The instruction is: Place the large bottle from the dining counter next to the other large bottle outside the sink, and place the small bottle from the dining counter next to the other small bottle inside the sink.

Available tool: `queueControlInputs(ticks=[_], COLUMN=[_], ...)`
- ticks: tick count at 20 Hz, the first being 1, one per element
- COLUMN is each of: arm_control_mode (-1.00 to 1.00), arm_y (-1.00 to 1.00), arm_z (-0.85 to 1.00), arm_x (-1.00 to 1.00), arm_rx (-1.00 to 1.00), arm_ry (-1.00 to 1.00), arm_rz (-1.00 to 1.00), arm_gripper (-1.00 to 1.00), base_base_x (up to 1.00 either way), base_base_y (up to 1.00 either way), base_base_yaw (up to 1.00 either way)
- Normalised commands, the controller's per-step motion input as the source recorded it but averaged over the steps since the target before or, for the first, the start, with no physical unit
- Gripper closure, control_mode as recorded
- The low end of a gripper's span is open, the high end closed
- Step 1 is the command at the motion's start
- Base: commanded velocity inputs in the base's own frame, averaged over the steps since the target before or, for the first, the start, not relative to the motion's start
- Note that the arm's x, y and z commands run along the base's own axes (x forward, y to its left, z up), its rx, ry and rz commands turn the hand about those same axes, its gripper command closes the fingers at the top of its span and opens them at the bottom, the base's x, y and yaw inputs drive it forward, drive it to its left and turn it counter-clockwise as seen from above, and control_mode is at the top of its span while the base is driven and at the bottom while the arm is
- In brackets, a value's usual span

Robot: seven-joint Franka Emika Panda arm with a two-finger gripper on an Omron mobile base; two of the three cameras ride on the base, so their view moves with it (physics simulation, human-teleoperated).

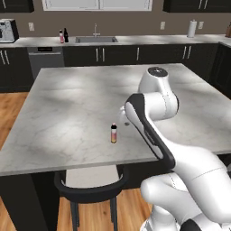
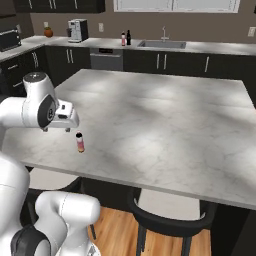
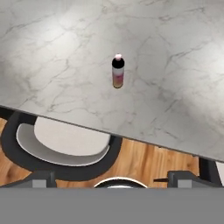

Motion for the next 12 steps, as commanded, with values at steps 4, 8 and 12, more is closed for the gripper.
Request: queueControlInputs(ticks=[4,8,12], arm_control_mode=[-1.0,-1.0,-1.0], arm_y=[0.07,0.0,0.0], arm_z=[-0.15,-0.16,-0.13], arm_x=[0.17,0.33,0.31], arm_rx=[0.0,0.0,0.0], arm_ry=[-0.04,0.0,0.0], arm_rz=[0.01,0.0,0.0], arm_gripper=[-1.0,-1.0,-1.0], base_base_x=[0.0,0.0,0.0], base_base_y=[0.0,0.0,0.0], base_base_yaw=[0.0,0.0,0.0])
